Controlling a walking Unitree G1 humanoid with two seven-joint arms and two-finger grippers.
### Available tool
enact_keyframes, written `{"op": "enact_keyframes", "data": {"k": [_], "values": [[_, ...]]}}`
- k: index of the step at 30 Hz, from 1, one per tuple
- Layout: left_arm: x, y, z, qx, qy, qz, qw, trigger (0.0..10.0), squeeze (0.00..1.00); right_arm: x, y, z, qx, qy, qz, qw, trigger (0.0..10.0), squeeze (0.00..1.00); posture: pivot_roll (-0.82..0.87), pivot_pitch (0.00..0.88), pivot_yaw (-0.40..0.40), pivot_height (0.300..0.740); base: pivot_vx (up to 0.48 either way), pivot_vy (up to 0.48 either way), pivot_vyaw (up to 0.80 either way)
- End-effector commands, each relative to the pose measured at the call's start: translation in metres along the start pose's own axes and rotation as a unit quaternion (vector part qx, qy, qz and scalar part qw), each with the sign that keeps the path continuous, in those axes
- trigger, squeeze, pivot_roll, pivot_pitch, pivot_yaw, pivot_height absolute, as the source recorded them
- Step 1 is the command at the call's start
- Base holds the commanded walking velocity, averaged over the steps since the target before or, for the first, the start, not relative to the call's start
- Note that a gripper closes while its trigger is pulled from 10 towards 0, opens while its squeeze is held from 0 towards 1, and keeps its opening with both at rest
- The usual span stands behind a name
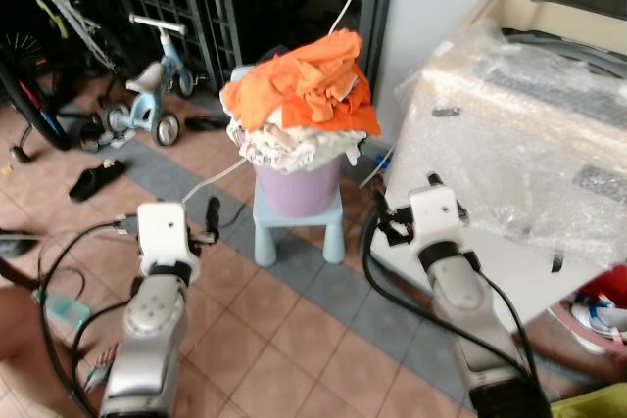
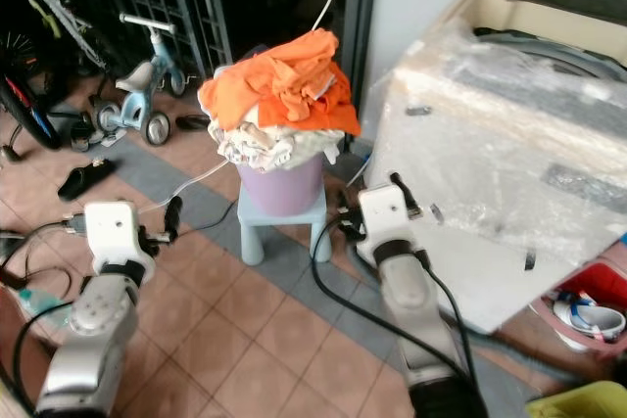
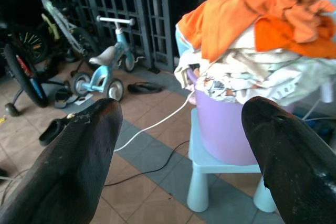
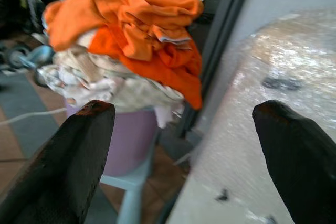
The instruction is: Clothes washing
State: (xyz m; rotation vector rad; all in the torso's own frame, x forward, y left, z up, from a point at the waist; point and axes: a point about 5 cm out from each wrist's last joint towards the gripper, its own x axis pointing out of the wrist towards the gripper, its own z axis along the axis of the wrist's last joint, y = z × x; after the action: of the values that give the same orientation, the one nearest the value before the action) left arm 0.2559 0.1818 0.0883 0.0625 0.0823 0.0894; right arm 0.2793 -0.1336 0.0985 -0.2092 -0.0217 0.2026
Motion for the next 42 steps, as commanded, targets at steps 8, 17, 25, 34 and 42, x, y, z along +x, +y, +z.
{"op": "enact_keyframes", "data": {"k": [8, 17, 25, 34, 42], "values": [[0.002, -0.004, 0.002, -0.003, -0.003, 0.000, 1.000, 10.0, 0.00, 0.000, -0.008, -0.005, -0.015, 0.014, -0.017, 1.000, 10.0, 0.00, -0.03, 0.000, 0.041, 0.740, 0.450, 0.000, 0.00], [0.002, -0.003, -0.001, -0.009, 0.009, 0.009, 1.000, 10.0, 0.00, 0.003, -0.007, -0.005, 0.005, 0.037, -0.005, 0.999, 10.0, 0.00, -0.02, 0.000, 0.032, 0.740, 0.072, 0.412, 0.00], [0.001, -0.001, 0.000, 0.010, 0.009, 0.028, 1.000, 10.0, 0.00, 0.003, -0.011, -0.006, 0.003, 0.038, -0.020, 0.999, 10.0, 0.00, 0.00, 0.000, 0.032, 0.740, 0.000, 0.107, 0.00], [0.000, -0.001, 0.005, 0.005, -0.004, 0.030, 1.000, 10.0, 0.00, 0.003, -0.010, -0.003, 0.003, 0.017, -0.020, 1.000, 10.0, 0.00, -0.01, 0.000, 0.027, 0.740, 0.000, 0.000, 0.00], [0.000, -0.006, 0.007, -0.005, -0.013, 0.009, 1.000, 10.0, 0.00, 0.007, -0.016, -0.008, 0.024, 0.042, -0.045, 0.998, 10.0, 0.00, -0.02, 0.000, 0.026, 0.740, 0.319, 0.000, 0.00]]}}
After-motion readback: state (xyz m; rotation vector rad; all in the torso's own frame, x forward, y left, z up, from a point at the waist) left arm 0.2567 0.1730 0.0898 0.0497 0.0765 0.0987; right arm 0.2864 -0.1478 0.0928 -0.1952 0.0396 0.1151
